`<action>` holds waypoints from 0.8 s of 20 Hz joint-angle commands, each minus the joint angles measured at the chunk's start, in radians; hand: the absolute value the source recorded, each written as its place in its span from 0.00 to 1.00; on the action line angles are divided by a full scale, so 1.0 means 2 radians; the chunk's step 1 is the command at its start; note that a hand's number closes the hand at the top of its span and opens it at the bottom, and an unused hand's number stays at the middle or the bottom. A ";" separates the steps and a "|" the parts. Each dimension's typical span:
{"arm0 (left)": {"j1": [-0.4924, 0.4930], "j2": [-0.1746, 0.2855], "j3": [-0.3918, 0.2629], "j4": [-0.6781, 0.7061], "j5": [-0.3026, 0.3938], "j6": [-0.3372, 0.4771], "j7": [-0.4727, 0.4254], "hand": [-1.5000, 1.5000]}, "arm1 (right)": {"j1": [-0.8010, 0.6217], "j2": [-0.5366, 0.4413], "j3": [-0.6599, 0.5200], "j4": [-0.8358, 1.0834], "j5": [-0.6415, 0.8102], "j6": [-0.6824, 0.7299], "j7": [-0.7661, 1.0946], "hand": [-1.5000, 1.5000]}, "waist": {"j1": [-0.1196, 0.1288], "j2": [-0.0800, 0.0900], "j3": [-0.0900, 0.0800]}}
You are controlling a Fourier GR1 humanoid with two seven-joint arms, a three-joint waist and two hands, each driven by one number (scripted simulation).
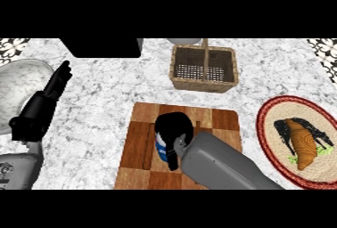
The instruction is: Pick the can from the cutting board and place it in the basket
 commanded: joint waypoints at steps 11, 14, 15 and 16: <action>0.000 -0.007 0.024 -0.007 -0.004 -0.023 0.006 0.50 | 0.002 0.027 -0.013 0.043 0.118 0.021 -0.088 1.00 | 0.002 0.003 0.000; -0.014 -0.018 0.016 -0.022 -0.012 -0.015 0.033 0.50 | 0.032 0.027 0.039 0.024 0.150 -0.064 -0.079 1.00 | 0.003 0.003 0.000; 0.012 -0.018 0.014 -0.031 -0.013 -0.013 0.021 0.50 | 0.023 -0.070 -0.029 -0.030 0.144 -0.014 -0.115 1.00 | -0.003 0.001 0.000; 0.005 0.001 0.030 -0.019 -0.002 -0.025 0.019 0.50 | 0.023 -0.135 -0.056 -0.027 0.138 -0.026 -0.149 1.00 | -0.010 0.001 0.001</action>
